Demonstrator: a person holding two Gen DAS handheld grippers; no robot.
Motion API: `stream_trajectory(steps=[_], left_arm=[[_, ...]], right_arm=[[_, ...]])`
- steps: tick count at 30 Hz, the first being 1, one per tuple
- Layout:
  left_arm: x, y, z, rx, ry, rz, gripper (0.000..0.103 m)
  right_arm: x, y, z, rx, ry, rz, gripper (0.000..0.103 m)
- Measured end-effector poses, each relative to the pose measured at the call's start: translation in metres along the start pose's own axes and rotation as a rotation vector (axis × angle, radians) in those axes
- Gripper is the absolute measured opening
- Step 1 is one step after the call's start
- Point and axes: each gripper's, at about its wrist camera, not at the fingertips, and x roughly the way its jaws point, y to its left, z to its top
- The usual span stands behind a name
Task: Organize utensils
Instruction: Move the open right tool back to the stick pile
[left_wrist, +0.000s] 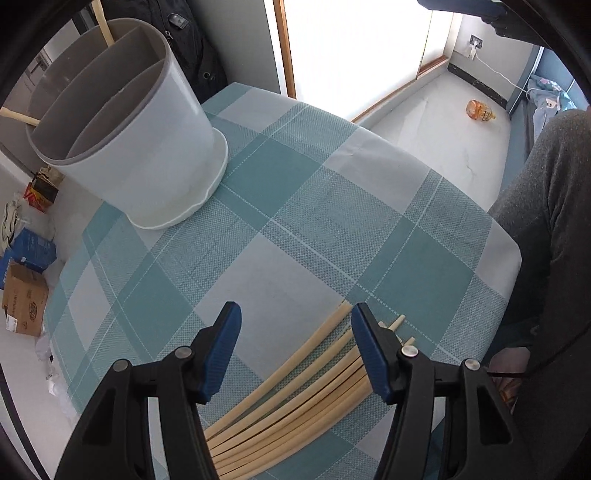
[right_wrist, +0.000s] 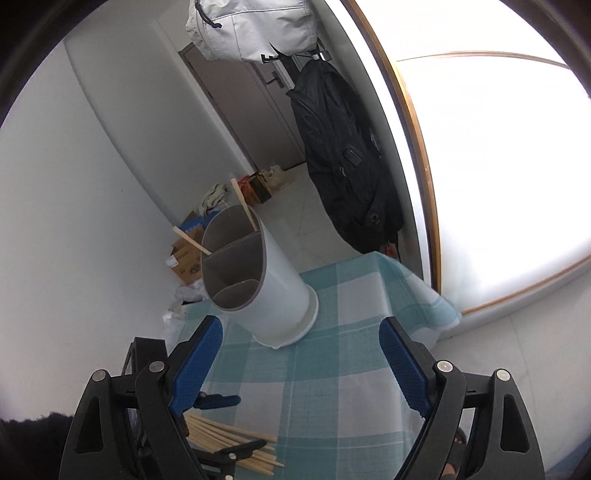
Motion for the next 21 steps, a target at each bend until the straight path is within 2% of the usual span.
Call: stream_trajectory(steps=[2,4,17,21], left_arm=[[0.005,0.001,-0.001,-0.011,0.015,-0.002,0.054],[0.008,0.003,-0.002,-0.020,0.035,-0.019,0.044],[0.011,-0.011,0.013,0.076,0.077,-0.012,0.044],[0.014,-0.022,0.023,0.144,0.095,-0.033,0.028]], right_arm=[[-0.002,-0.001,0.000,0.007,0.000,0.004,0.087],[-0.004,-0.003,0.000,0.018,-0.004,0.015,0.087],[-0.007,-0.005,0.001,0.045,-0.016,0.037,0.087],[-0.008,-0.010,0.001,0.066,-0.018,0.036,0.087]])
